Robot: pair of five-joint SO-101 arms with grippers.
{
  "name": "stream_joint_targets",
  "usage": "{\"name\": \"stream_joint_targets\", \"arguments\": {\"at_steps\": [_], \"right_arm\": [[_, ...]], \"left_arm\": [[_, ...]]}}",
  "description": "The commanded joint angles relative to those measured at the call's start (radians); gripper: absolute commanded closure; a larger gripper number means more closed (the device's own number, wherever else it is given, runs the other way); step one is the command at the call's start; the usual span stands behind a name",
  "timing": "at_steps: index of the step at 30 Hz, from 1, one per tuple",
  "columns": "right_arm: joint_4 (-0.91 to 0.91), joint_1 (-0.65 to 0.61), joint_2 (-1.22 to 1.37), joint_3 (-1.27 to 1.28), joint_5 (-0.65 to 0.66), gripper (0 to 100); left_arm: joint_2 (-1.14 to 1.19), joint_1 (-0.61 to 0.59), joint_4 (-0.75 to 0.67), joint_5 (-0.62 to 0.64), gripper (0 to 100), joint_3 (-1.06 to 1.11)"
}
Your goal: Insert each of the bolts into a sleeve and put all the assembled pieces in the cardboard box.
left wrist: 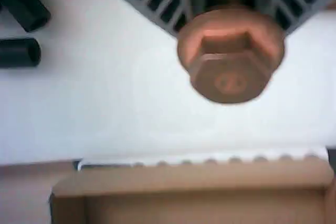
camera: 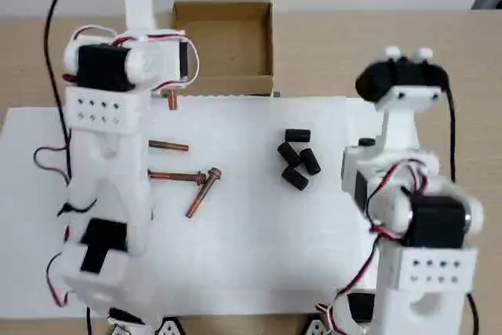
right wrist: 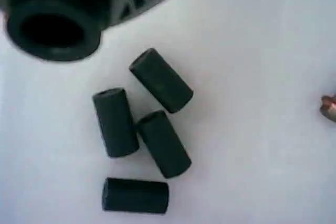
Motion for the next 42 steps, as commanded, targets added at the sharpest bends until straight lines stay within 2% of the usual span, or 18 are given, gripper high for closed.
{"name": "stream_joint_targets", "arguments": {"at_steps": [1, 4, 8, 14, 20, 29, 37, 42], "right_arm": [[-0.073, -0.002, -0.082, 0.078, -0.046, 99.6], [-0.122, -0.004, -0.108, 0.144, -0.075, 99.6], [-0.196, -0.084, -0.120, 0.221, -0.087, 99.6], [-0.338, -0.205, -0.120, 0.308, -0.087, 99.6], [-0.446, -0.280, -0.120, 0.377, -0.089, 99.6], [-0.621, -0.400, -0.120, 0.500, -0.083, 99.5], [-0.661, -0.527, -0.122, 0.562, -0.081, 99.5], [-0.702, -0.559, -0.122, 0.568, -0.060, 99.5]], "left_arm": [[-0.169, -0.003, 0.006, 0.041, 100, 0.162], [-0.258, -0.005, -0.048, 0.072, 100, 0.323], [-0.399, -0.005, -0.161, 0.103, 100, 0.547], [-0.677, -0.003, -0.413, 0.110, 100, 0.905], [-0.921, -0.003, -0.569, 0.226, 100, 1.196], [-1.155, -0.003, -0.703, 0.279, 100, 1.469], [-1.336, -0.003, -0.885, 0.474, 100, 1.653], [-1.412, 0.052, -0.921, 0.540, 100, 1.712]]}}
